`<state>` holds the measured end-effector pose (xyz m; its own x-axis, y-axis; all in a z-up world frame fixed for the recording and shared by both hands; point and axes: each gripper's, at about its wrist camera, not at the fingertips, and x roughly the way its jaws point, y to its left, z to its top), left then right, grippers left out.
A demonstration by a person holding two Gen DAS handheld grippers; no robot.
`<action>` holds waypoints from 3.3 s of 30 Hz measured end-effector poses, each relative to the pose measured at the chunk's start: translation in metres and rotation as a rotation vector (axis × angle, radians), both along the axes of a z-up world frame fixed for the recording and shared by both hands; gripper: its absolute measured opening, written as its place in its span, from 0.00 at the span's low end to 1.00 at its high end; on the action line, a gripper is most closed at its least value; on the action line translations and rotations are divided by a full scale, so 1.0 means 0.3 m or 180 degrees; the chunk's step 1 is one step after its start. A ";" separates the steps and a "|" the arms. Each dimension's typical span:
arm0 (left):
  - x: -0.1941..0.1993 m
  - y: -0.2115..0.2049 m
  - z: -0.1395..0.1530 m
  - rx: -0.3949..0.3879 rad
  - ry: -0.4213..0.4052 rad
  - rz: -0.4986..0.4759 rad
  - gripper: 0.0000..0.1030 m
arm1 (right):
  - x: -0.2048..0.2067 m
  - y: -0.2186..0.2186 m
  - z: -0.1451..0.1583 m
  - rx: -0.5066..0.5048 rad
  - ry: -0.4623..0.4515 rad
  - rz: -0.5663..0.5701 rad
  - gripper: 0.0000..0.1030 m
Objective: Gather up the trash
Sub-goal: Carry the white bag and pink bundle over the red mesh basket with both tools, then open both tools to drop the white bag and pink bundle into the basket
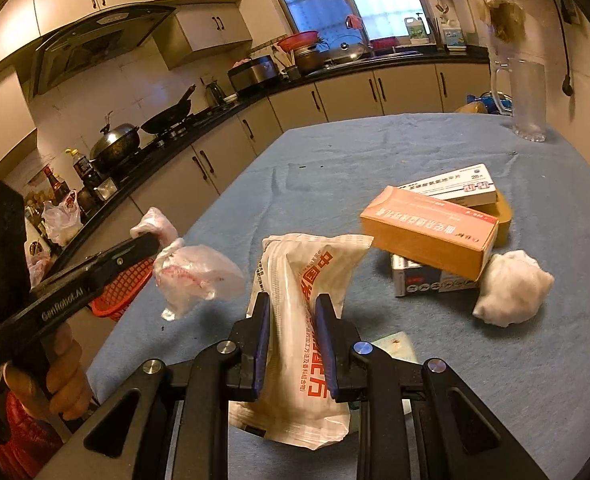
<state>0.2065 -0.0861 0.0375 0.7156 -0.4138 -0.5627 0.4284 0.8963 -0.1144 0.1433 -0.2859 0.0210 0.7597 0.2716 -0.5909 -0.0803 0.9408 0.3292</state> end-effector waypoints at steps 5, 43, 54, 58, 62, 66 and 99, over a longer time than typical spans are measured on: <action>-0.032 0.028 0.002 0.0031 -0.0064 0.0037 0.13 | -0.006 0.019 0.013 -0.0013 -0.0014 0.0031 0.24; -0.074 0.245 0.054 0.0058 -0.0205 0.0419 0.14 | 0.055 0.228 0.051 -0.0071 0.0017 0.0441 0.24; -0.053 0.406 0.074 0.0014 -0.0246 0.0715 0.14 | 0.128 0.396 0.078 -0.0149 0.0011 0.0738 0.24; -0.045 0.481 0.080 0.0002 -0.0271 0.0861 0.14 | 0.163 0.460 0.080 -0.0138 0.0034 0.0835 0.24; -0.032 0.568 0.082 -0.0006 -0.0282 0.1019 0.14 | 0.194 0.518 0.085 -0.0140 0.0051 0.0926 0.24; -0.014 0.658 0.076 -0.0017 -0.0262 0.1198 0.14 | 0.224 0.564 0.099 -0.0158 0.0029 0.0981 0.24; 0.159 0.774 -0.132 0.0459 0.0186 0.1302 0.14 | 0.624 0.922 -0.053 -0.0093 0.0551 0.1352 0.25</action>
